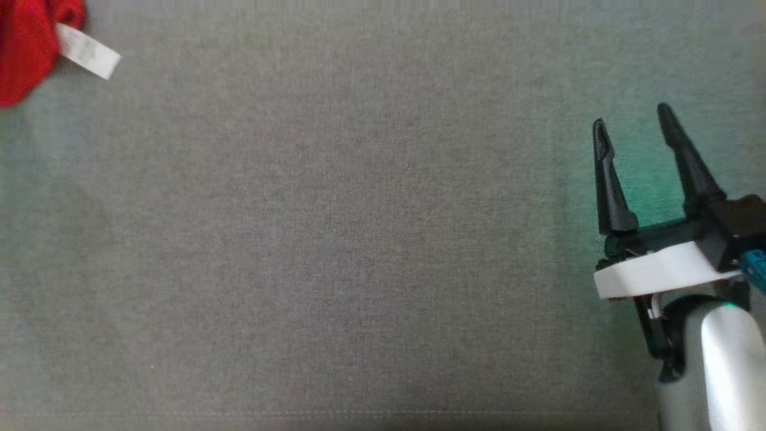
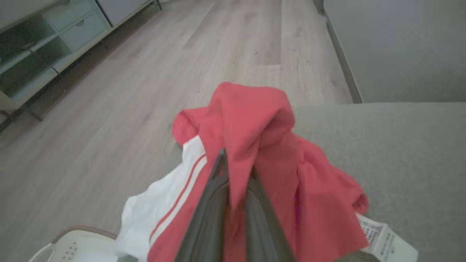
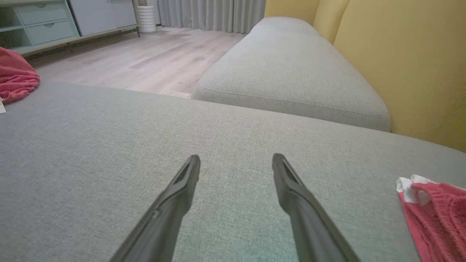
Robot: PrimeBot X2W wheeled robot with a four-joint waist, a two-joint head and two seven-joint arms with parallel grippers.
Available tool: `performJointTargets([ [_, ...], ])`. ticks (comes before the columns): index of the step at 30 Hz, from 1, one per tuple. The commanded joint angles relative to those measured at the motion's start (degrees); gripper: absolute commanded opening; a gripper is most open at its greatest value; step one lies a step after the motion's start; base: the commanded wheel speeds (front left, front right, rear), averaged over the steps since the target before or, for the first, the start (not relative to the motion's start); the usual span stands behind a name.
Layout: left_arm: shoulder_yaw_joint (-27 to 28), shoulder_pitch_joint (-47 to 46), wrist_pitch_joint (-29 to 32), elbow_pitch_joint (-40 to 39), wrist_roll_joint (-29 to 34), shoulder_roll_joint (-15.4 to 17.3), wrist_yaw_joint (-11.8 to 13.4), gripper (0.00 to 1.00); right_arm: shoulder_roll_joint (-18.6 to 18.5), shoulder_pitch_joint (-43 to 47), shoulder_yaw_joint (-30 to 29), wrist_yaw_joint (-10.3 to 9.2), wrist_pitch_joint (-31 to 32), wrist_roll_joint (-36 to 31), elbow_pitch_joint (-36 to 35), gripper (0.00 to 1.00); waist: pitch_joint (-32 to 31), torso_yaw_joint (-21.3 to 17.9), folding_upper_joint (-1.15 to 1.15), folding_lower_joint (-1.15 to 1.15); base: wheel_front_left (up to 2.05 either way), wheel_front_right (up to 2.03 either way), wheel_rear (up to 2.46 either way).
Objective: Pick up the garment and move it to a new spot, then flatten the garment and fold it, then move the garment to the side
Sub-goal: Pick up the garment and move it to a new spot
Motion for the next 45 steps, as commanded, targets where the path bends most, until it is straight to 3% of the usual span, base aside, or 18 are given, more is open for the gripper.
performJointTargets([
  [1,0.42,-3.56,-0.77,-1.35,1.16,4.06,-0.48,0.0,-0.21,-0.52,1.19,0.37,-1.2,1.09,-0.45,1.0,-5.66,-0.62,0.0,0.0,0.0,0.0,0.0],
  [12,-6.6,-6.1,3.77,-8.74,2.21,0.51,-1.14,0.0,-0.21,3.53,-0.04,0.37,-5.53,6.47,9.19,1.0,-23.88,-4.12,0.0,0.0,0.0,0.0,0.0],
  [19,-8.52,-3.76,7.87,-19.71,-3.13,-5.82,-1.15,0.0,-0.21,8.4,-2.19,0.37,-7.18,8.65,12.03,1.0,-30.93,-5.92,0.0,0.0,0.0,0.0,0.0],
  [28,-8.24,7.66,9.62,-30.17,-11.5,-15.56,2.23,0.0,-0.21,10.2,-2.38,0.37,-8.49,10.17,13.35,1.0,-28.28,-7.51,0.0,0.0,0.0,0.0,0.0],
  [35,-12.4,15.63,5.61,-26.11,-7.88,-14.39,2.01,0.0,-0.21,5.24,0.51,0.37,-9.56,10.71,13.84,1.0,-20.31,-11.28,0.0,0.0,0.0,0.0,0.0],
  [42,-11.51,15.19,-1.77,-16.39,-5.8,-12.71,2.4,0.0,-0.21,1.49,1.8,0.37,-10.95,10.77,15.52,1.0,-15.37,-14.74,0.0,0.0,0.0,0.0,0.0],
  [44,-11.28,14.59,-3.49,-13.83,-5.48,-12.6,2.43,0.45,-0.21,1.05,1.94,0.37,-11.4,10.75,16.22,1.0,-15.1,-15.14,0.0,0.0,0.0,0.0,0.0],
  [45,-11.17,14.37,-4.08,-12.62,-5.51,-12.68,2.38,0.9,-0.21,0.96,1.96,0.37,-11.55,10.74,16.52,1.0,-15.15,-15.24,0.0,0.0,0.0,0.0,0.0],
])
